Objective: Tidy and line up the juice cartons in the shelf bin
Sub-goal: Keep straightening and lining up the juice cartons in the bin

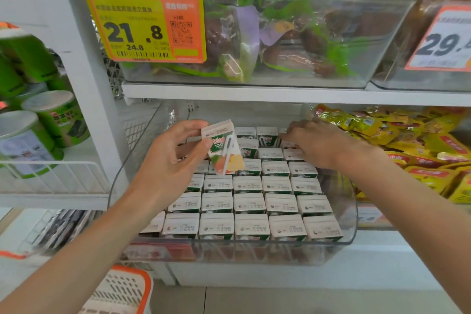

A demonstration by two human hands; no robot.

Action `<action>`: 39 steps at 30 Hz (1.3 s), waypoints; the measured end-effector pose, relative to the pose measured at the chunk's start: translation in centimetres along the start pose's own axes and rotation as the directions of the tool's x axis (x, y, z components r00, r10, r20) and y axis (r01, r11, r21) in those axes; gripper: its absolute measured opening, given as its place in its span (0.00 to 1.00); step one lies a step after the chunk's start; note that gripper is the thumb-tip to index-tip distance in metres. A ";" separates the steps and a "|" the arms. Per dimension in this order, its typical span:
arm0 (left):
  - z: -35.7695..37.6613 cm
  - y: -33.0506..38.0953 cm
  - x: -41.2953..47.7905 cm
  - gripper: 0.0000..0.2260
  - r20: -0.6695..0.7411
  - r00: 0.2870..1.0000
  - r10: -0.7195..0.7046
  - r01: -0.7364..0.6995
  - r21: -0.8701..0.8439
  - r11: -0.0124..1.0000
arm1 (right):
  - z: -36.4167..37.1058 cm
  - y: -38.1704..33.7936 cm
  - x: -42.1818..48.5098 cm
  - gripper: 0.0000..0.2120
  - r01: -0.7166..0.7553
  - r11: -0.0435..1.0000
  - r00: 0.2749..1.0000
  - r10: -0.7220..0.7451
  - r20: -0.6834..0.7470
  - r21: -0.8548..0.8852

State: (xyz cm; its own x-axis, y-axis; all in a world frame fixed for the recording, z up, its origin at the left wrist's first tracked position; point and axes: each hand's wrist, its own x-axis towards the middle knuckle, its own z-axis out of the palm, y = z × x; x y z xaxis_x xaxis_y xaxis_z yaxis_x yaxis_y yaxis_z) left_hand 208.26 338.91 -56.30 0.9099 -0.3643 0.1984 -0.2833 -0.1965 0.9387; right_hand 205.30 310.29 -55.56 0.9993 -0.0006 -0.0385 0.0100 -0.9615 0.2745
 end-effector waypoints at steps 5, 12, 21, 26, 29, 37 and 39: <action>-0.9 0.9 -0.4 0.13 -0.075 0.995 -0.073 0.066 -0.088 0.994 | -0.8 -1.1 -1.4 0.29 -0.027 0.998 0.996 0.031 -0.088 0.049; -0.5 0.6 -1.4 0.14 -0.055 0.960 -0.276 0.254 -0.252 0.934 | -1.1 -6.8 -3.4 0.14 0.101 0.719 0.952 0.130 -0.276 0.688; 0.2 -0.1 -1.3 0.12 0.058 0.963 -0.263 0.269 -0.284 0.920 | -0.1 -9.7 -5.5 0.17 0.069 0.124 0.985 0.146 -0.087 0.990; 0.6 0.0 -1.4 0.13 0.093 0.961 -0.261 0.277 -0.303 0.912 | 0.2 -9.5 -5.4 0.17 0.027 -0.013 0.988 0.155 -0.025 1.000; 0.9 0.2 -1.2 0.13 0.105 0.954 -0.282 0.301 -0.334 0.893 | 0.5 -9.3 -5.4 0.16 0.002 -0.060 0.982 0.186 0.009 0.998; 1.0 -0.2 -0.9 0.16 0.130 0.959 -0.251 0.279 -0.300 0.912 | 0.5 -9.1 -5.5 0.11 -0.038 -0.262 0.979 0.185 0.089 0.964; 1.0 -0.3 -0.8 0.15 0.123 0.962 -0.242 0.269 -0.310 0.912 | 0.4 -9.0 -5.5 0.10 -0.066 -0.331 0.982 0.147 0.121 0.941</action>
State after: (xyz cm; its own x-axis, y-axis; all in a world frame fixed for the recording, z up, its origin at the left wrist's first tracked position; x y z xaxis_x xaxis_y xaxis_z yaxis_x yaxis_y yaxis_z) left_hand 207.33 338.32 -57.04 0.9071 -0.4149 -0.0709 0.0804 0.0055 0.9967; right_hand 199.69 318.82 -58.16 0.9780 -0.1755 -0.1132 -0.1042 0.0594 -0.9928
